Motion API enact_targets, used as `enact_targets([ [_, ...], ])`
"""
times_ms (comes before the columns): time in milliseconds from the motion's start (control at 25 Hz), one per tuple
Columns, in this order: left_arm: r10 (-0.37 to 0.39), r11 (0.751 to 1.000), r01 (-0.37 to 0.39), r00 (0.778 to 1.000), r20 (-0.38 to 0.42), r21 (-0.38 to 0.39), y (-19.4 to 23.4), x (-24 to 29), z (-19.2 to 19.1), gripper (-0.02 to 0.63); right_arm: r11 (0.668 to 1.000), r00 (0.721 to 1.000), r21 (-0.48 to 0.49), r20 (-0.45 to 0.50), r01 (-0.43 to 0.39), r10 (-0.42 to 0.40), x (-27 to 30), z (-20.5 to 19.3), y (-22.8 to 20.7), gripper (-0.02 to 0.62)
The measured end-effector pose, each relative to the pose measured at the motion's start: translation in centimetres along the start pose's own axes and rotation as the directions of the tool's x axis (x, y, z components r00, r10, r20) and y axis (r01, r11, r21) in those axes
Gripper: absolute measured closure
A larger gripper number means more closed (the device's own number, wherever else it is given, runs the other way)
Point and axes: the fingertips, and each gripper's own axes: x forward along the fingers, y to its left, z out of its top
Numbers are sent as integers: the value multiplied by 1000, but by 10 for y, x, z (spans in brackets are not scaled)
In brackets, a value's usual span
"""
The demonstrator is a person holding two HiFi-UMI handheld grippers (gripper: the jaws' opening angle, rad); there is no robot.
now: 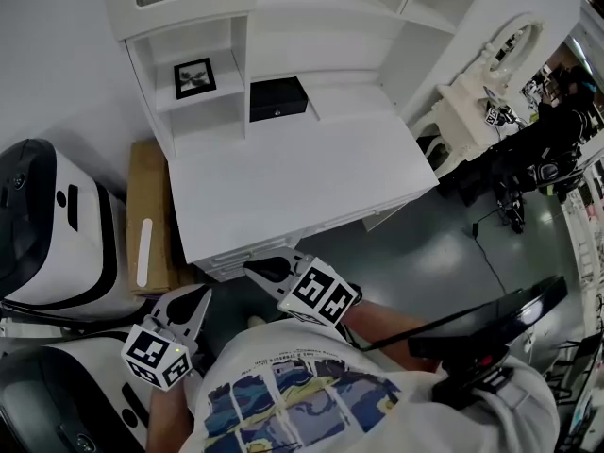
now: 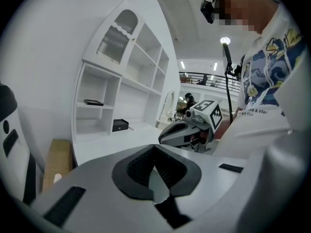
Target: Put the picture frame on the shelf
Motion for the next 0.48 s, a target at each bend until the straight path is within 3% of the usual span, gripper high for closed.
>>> enact_targets([
  [480,-18,1000,18,1000,-19,9,-4,11,2,592,1000,1000,21,7,11,-11,-9,-3,-6,571],
])
